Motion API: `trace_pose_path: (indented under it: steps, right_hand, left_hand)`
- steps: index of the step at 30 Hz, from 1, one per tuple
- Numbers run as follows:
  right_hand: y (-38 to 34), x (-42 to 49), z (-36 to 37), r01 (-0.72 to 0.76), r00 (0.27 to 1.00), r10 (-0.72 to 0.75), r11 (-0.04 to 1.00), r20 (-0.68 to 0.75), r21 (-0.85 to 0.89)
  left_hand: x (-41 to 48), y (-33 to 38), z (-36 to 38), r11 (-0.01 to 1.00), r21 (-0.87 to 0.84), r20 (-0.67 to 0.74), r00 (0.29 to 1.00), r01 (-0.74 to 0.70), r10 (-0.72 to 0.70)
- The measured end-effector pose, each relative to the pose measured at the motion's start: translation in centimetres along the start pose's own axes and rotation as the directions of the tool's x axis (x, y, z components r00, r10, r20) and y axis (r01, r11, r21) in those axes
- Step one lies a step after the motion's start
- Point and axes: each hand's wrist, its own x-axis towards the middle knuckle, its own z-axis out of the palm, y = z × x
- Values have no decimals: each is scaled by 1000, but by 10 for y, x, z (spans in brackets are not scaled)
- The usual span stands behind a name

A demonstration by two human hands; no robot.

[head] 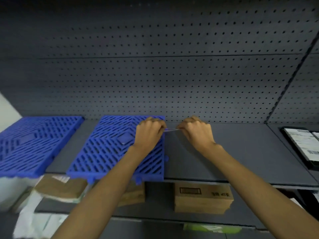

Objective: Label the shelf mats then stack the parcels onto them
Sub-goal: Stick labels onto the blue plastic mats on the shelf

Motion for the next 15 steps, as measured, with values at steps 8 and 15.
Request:
trace_pose_path:
  steps: [8,15]
  right_hand:
    - [-17,-28,0,15,999,-17,999,39,46]
    - [8,-48,-3,-18,999,19,1000,31,-24]
  left_hand:
    - [-38,7,-8,1000,26,34,999,11,-12]
    - [-42,39,-2,1000,-15,73,997,-16,17]
